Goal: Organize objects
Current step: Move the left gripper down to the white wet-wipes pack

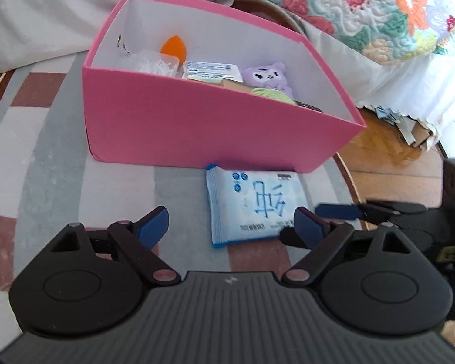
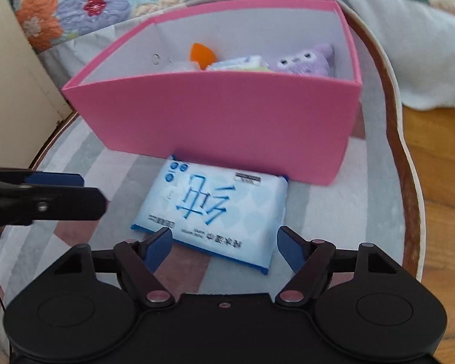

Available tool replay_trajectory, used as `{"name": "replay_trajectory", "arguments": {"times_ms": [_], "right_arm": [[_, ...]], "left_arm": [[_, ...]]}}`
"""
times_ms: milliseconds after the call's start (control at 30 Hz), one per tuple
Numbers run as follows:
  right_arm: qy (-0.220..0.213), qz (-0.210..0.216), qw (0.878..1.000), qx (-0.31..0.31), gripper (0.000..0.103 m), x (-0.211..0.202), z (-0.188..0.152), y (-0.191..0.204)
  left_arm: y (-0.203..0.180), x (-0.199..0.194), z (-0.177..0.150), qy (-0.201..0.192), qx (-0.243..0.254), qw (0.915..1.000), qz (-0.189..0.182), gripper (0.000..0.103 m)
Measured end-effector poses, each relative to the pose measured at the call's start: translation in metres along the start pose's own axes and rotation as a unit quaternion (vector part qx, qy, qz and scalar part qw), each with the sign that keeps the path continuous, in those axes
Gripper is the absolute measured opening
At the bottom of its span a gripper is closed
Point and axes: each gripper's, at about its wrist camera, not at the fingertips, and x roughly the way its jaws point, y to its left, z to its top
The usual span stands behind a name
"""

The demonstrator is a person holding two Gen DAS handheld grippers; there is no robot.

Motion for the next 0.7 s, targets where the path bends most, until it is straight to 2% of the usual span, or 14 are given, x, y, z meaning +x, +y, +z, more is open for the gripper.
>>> {"name": "replay_trajectory", "arguments": {"times_ms": [100,133,167,267,333,400,433,500,600,700], "right_arm": [[0.007,0.013,0.999,0.034,0.073,0.003,-0.002,-0.010],[0.014,0.020,0.999,0.041,0.064,0.005,-0.002,-0.013],[0.012,0.017,0.999,0.041,0.061,0.005,-0.003,-0.014],[0.016,0.021,0.999,0.046,0.055,0.007,-0.001,-0.018],[0.017,0.026,0.998,0.054,0.052,0.008,0.001,-0.022],[0.016,0.028,0.998,0.060,0.050,0.010,0.004,-0.025],[0.016,0.031,0.997,0.065,0.048,0.011,0.005,-0.026],[0.021,0.033,0.997,0.067,0.046,0.013,0.008,-0.025],[0.036,0.037,0.997,0.060,0.046,0.014,0.010,-0.016],[0.057,0.049,0.996,0.051,0.047,0.014,0.006,-0.002]], "left_arm": [[0.008,0.014,-0.001,0.005,-0.027,0.9996,-0.011,0.086],[0.010,0.018,-0.001,0.008,-0.034,0.9993,-0.016,0.083],[0.012,0.021,-0.002,0.010,-0.039,0.9990,-0.018,0.082],[0.012,0.030,-0.004,0.010,-0.039,0.9990,-0.021,0.071],[0.012,0.036,-0.005,0.014,-0.038,0.9989,-0.024,0.056],[0.010,0.042,-0.006,0.011,-0.035,0.9990,-0.024,0.048],[0.008,0.043,-0.007,0.006,-0.028,0.9993,-0.023,0.039],[0.004,0.048,-0.007,0.020,-0.027,0.9991,-0.026,0.030],[0.003,0.042,-0.002,0.071,-0.064,0.9951,-0.025,0.030],[0.008,0.026,-0.007,0.085,-0.088,0.9924,-0.016,0.030]]}}
